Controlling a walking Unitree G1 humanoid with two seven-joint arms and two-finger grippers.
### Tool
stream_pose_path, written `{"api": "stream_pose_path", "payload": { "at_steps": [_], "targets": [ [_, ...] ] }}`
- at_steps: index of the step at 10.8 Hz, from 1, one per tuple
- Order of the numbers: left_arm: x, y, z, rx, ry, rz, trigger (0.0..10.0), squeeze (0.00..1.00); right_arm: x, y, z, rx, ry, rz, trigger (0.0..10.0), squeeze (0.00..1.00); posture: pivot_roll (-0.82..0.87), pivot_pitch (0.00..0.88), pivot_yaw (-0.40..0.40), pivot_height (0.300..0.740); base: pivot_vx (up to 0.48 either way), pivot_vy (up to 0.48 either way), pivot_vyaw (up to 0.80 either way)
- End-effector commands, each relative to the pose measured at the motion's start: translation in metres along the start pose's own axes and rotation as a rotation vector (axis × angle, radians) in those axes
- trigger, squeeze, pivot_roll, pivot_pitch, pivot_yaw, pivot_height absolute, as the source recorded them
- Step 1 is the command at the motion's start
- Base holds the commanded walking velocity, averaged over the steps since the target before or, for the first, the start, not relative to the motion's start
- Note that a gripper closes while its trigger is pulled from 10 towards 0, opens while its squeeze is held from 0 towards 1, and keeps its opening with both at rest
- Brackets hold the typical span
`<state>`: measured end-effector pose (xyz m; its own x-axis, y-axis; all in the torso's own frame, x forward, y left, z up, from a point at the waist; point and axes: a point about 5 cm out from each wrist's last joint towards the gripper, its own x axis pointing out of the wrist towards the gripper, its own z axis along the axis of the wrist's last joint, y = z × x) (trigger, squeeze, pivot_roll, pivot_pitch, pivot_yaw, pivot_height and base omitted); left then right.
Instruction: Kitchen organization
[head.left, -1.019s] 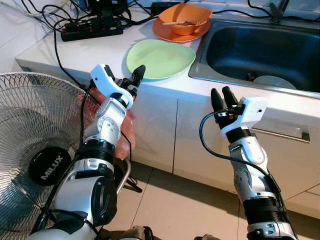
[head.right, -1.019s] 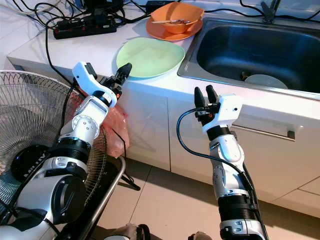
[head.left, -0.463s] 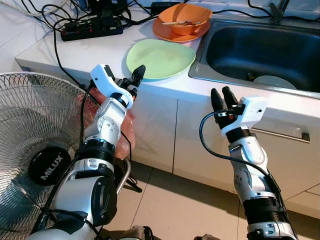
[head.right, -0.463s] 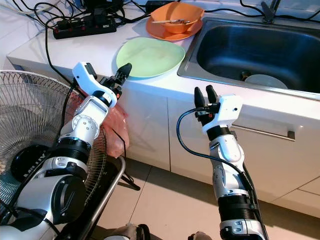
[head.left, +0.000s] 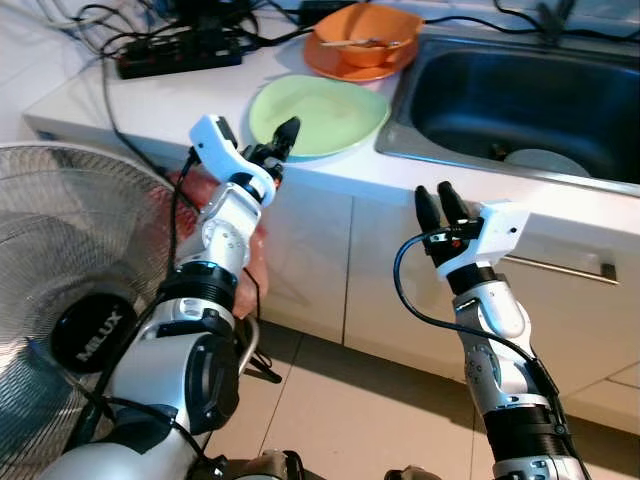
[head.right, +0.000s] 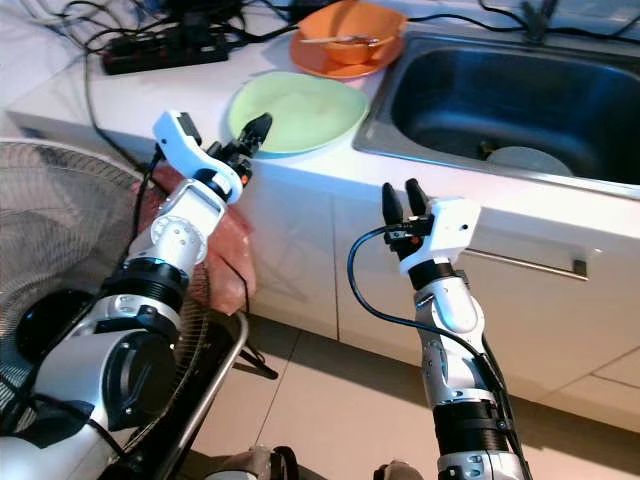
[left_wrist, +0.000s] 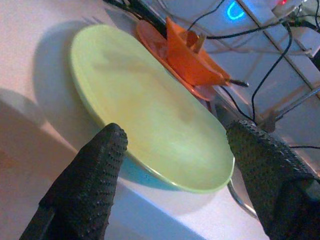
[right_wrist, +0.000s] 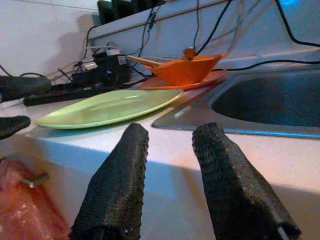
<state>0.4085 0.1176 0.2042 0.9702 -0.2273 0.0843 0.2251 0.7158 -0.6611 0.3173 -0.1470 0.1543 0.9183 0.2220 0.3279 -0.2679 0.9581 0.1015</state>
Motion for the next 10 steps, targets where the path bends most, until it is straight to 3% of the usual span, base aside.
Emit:
{"api": "stream_pose_path", "payload": {
  "at_steps": [1,6,10],
  "targets": [
    [-0.0012,0.0039,-0.001,0.006,0.003,0.004,10.0,0.0,0.0016,0.0015,0.0023,-0.005,-0.006,0.008,10.0,0.0,-0.03,0.142,0.073,0.74,0.0,0.0,0.0],
    [-0.0034,0.0124,-0.0096,-0.011,0.016,0.023,10.0,0.0,-0.0004,0.0022,0.0036,-0.005,-0.005,0.006,10.0,0.0,-0.04,0.147,0.073,0.74,0.0,0.0,0.0],
    [0.0003,0.0075,-0.0067,-0.007,0.007,0.012,10.0,0.0,-0.0042,0.0015,0.004,-0.008,0.001,0.004,10.0,0.0,-0.05,0.156,0.07,0.74,0.0,0.0,0.0]
  ]
}}
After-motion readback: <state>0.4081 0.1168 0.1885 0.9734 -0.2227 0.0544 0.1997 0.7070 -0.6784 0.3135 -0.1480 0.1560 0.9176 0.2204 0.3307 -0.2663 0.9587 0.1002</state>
